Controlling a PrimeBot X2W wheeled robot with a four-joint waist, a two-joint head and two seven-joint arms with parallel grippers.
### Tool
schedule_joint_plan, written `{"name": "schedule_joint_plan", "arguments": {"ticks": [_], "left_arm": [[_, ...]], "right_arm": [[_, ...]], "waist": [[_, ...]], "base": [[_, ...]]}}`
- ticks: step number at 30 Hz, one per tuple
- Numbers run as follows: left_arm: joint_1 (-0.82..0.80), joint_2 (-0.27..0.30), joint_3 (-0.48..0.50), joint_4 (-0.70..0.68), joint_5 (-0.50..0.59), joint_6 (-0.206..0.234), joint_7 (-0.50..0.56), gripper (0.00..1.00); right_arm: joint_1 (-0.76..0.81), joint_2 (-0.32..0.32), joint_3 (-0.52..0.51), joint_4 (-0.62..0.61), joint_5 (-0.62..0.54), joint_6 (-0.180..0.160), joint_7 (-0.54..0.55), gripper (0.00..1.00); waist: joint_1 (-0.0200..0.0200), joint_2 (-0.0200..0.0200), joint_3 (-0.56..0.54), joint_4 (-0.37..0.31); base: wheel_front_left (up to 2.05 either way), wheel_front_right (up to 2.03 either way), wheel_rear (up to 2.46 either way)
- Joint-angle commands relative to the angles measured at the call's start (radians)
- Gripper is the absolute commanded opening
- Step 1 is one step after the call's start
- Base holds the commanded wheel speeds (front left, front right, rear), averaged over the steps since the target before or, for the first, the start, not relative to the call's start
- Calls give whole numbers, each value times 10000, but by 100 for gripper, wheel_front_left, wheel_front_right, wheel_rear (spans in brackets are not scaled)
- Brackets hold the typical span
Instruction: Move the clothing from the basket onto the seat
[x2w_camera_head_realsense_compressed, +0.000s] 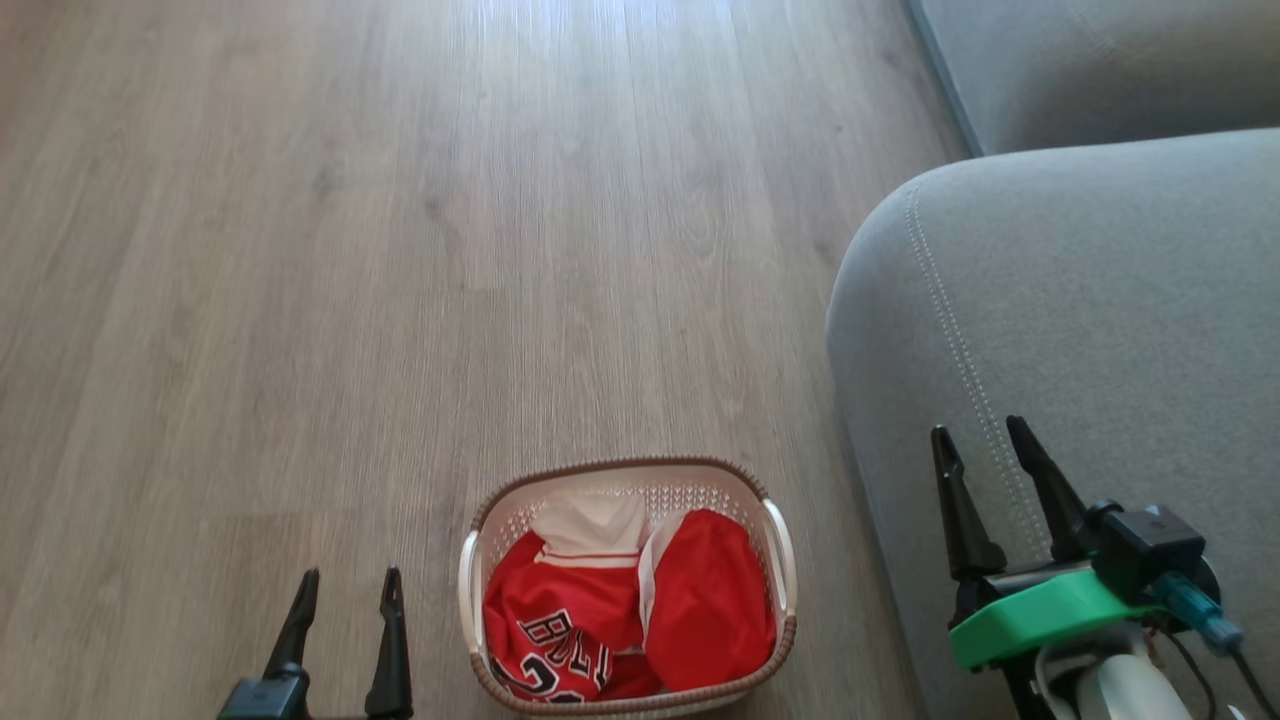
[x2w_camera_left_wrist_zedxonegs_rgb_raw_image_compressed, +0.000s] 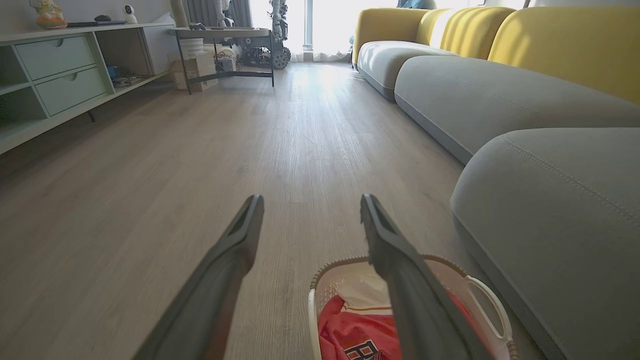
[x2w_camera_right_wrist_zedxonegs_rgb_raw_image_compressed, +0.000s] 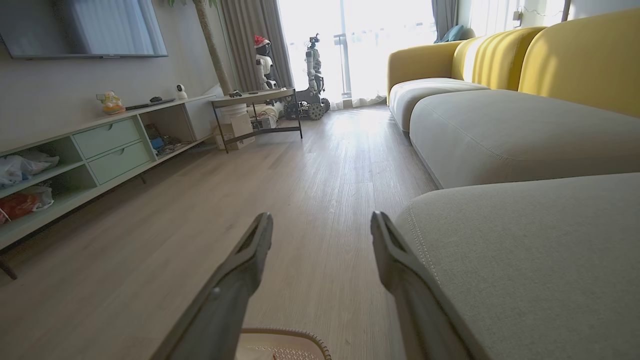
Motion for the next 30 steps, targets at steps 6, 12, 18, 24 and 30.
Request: {"name": "schedule_joint_plan", "arguments": {"ticks": [6, 12, 18, 24, 30], "left_arm": [[-821, 96, -59, -133, 17, -94, -107, 100], [-1858, 34, -649, 584, 101, -360, -113, 100], [-3185, -24, -1409, 2343, 290, -666, -118, 100], [-4597, -49, -2039, 3986, 613, -876, -120, 100], [-5976, -56, -2487, 5665, 925, -1079, -121, 100]], "right_arm": [[-472, 24, -55, -640, -225, -2, -93, 100], [-982, 24, -311, -1056, -421, -2, -93, 100], [-1456, 24, -389, -1497, -601, -2, -93, 100], [-1978, 24, -466, -1961, -598, -2, -93, 100], [-2525, 24, -444, -2476, -492, -2, -93, 100]], "waist": [[0, 0, 866, 17], [0, 0, 2038, -44], [0, 0, 3071, -239], [0, 0, 4119, -566], [0, 0, 5323, -910]], "base": [[0, 0, 0], [0, 0, 0], [0, 0, 0], [0, 0, 0], [0, 0, 0]]}}
